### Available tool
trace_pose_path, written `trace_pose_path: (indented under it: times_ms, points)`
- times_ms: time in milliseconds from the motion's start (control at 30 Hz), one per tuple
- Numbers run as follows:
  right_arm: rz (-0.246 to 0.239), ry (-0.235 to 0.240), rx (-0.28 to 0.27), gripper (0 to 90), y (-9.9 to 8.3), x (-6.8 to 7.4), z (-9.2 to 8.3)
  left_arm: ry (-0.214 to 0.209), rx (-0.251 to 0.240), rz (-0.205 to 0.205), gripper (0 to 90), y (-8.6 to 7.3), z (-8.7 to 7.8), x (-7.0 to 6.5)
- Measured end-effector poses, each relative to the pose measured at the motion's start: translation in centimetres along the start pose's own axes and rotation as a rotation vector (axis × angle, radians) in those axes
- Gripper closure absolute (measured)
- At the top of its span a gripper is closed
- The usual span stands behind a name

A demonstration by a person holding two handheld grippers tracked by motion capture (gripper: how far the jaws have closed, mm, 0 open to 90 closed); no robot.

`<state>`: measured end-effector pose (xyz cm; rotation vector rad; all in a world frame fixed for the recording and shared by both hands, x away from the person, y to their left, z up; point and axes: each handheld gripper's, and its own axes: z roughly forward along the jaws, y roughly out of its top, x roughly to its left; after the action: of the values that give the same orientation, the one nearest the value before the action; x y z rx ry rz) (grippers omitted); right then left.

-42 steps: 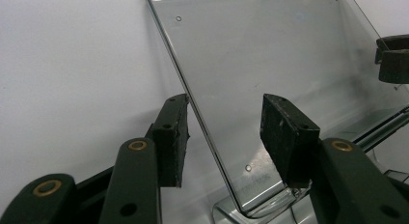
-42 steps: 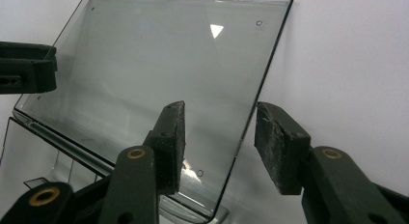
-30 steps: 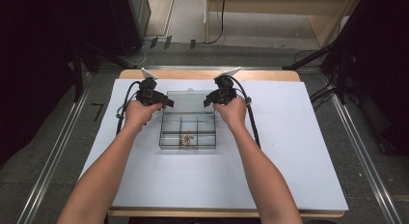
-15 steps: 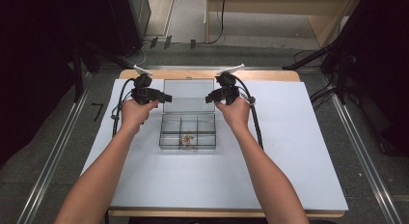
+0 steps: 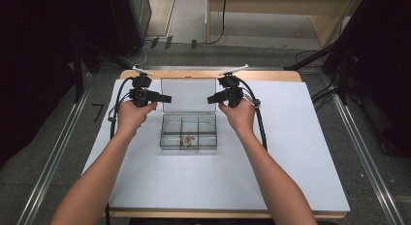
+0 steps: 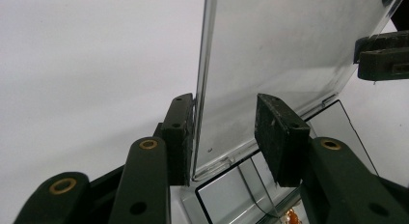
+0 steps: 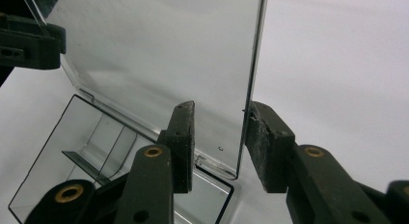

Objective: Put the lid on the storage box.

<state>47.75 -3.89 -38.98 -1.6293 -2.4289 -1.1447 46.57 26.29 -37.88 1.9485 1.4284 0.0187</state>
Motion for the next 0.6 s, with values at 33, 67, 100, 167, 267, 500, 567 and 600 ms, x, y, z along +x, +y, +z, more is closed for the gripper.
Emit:
trace_pose_path:
  times_ms: [33, 67, 100, 167, 267, 500, 567, 600]
  points:
    - [-0.008, -0.001, -0.005, 65.2, -0.1, 0.1, -0.1, 0.0, -0.005, 0.003, 59.3, 0.0, -0.1, -0.1]
    - [-0.015, -0.002, -0.01, 65.2, -0.2, 0.2, -0.2, -0.003, -0.007, 0.007, 59.3, -0.1, -0.2, -0.2]
    - [-0.016, 0.002, -0.015, 65.2, -0.2, 0.3, -0.4, -0.009, -0.017, 0.008, 59.3, -0.1, -0.4, -0.3]
    - [-0.026, 0.006, -0.02, 65.2, -0.4, 0.5, -0.6, -0.024, -0.033, 0.006, 58.9, -0.3, -0.7, -0.4]
    - [-0.043, 0.003, -0.028, 65.3, -0.6, 0.7, -0.9, -0.022, -0.035, 0.033, 58.6, -0.6, -0.9, -0.5]
    - [-0.067, 0.001, -0.049, 66.0, -0.9, 1.2, -2.1, -0.024, -0.058, 0.062, 58.9, -0.8, -2.2, -1.0]
    - [-0.077, 0.004, -0.054, 65.9, -1.0, 1.3, -2.5, -0.029, -0.065, 0.071, 58.8, -0.8, -2.6, -1.2]
    - [-0.078, 0.004, -0.053, 66.0, -1.0, 1.4, -2.6, -0.027, -0.066, 0.076, 58.7, -0.9, -2.8, -1.3]
